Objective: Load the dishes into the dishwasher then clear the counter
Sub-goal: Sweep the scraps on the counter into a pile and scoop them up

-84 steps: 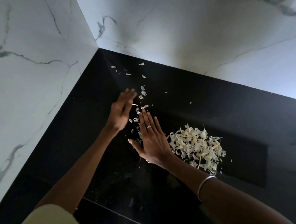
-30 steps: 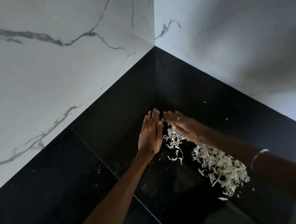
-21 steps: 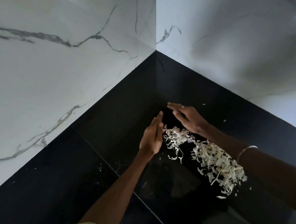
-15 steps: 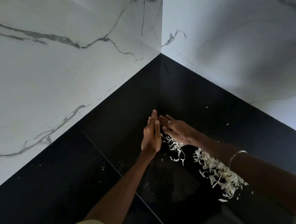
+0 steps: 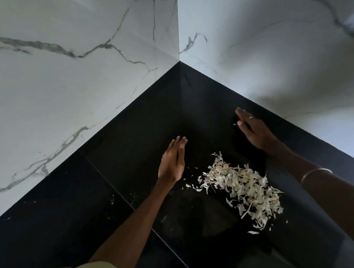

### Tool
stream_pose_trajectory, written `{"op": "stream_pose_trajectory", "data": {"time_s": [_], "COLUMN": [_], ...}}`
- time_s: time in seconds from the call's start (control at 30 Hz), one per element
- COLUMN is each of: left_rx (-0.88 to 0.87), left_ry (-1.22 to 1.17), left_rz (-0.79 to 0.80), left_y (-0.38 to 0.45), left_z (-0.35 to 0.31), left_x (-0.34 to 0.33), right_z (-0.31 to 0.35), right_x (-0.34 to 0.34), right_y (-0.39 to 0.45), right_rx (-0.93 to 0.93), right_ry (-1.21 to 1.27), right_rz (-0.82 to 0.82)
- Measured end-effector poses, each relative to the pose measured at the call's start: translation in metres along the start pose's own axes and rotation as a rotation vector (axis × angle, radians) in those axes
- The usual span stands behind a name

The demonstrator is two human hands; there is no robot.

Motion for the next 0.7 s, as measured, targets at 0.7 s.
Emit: {"op": "stream_pose_trajectory", "data": {"time_s": [0.7], "left_rx": [0.005], "left_ry": [0.034], "left_rz": [0.020], "left_y": [0.001], "left_z": [0.002], "left_x": [-0.004], "right_z": [-0.046], "right_x": [-0.009], "right_y": [-0.103], "right_rx": [-0.244], "right_ry": [-0.065], "right_rz": [0.034]}}
Point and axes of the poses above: each hand's wrist, its own y-axis towards the middle knuckle, its own x-axis out of the back of the hand, z = x × y, the point moved 10 cm from there along y, towards the middle knuckle, and after that the axes turned 8 degrees about -x, right-handed, at the moved point
